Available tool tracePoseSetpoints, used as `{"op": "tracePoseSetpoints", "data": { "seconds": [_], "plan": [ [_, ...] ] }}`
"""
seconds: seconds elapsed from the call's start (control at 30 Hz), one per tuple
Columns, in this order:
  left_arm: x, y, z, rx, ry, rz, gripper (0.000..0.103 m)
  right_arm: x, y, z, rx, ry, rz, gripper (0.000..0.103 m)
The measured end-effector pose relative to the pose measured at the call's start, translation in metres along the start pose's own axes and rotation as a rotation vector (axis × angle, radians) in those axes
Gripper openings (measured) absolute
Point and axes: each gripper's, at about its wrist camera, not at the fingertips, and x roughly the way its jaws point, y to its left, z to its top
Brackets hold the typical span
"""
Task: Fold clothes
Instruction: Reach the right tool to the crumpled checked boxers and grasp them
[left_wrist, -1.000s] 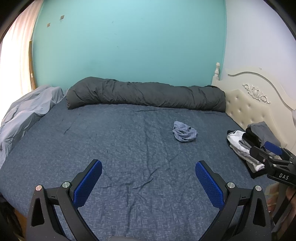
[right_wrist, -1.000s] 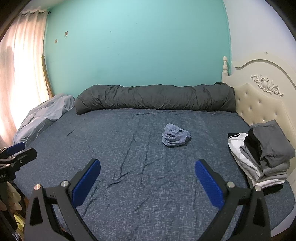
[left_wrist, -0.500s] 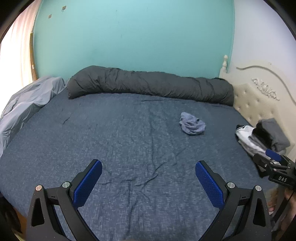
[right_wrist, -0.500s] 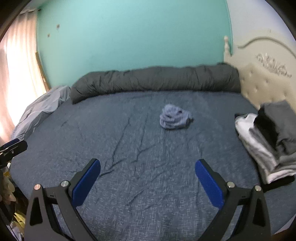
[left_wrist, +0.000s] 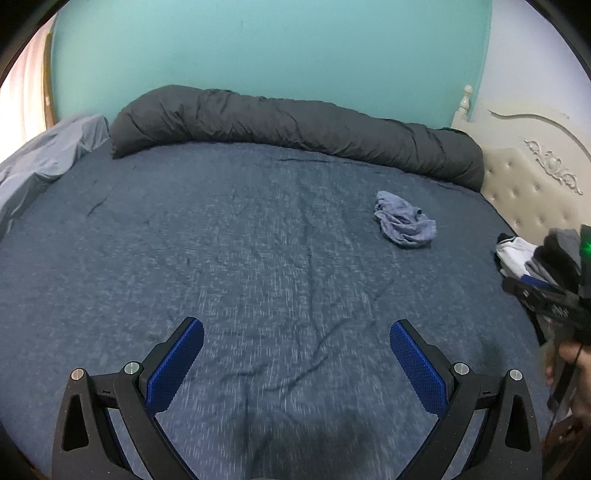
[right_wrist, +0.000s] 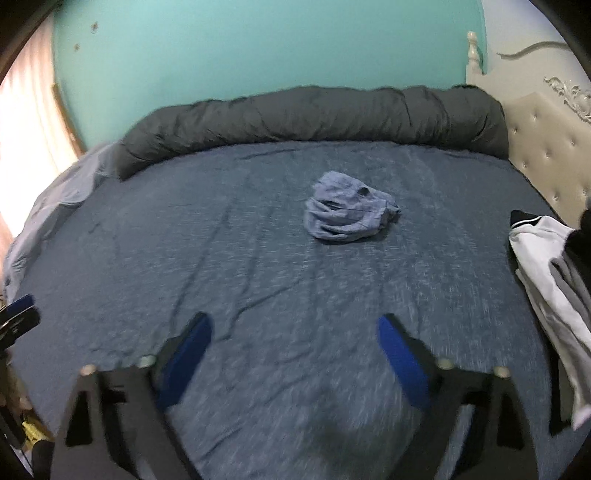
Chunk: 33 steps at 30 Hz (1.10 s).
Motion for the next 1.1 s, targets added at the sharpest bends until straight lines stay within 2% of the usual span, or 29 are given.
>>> {"op": "tracePoseSetpoints", "data": {
  "seconds": [0.33,0.47,0.6,0.7,0.8,0.9,0.97,1.1],
  "plan": [
    [0.093,0.026,0.002,-0.067,0.049,-0.035,0.103,0.127,-0.05,0.039,0.028,0.089,-0.069,0.085],
    [0.121,0.032,-0.003,-0.073,0.07,-0.05,0.103,0.166,-0.06,0.047,0.025,0.123,-0.075,0.089],
    [0.135,0.039,-0.009,-0.089,0.059,-0.05,0.103,0.195,-0.066,0.057,0.005,0.125,-0.114,0.089],
    [0.142,0.044,-0.015,-0.091,0.051,-0.042,0.103,0.213,-0.07,0.063,0.016,0.131,-0.092,0.089],
    [0.146,0.054,-0.019,-0.139,0.025,-0.025,0.103,0.228,-0.072,0.07,0.031,0.123,-0.091,0.088],
    [0.15,0.059,-0.023,-0.153,0.028,-0.017,0.103,0.239,-0.071,0.073,0.048,0.127,-0.097,0.07],
    [0.153,0.06,-0.024,-0.146,0.034,-0.009,0.103,0.245,-0.07,0.075,0.055,0.125,-0.098,0.048],
    [0.156,0.067,-0.027,-0.183,0.052,0.001,0.103,0.245,-0.064,0.081,0.023,0.099,-0.089,0.012]
  ]
}}
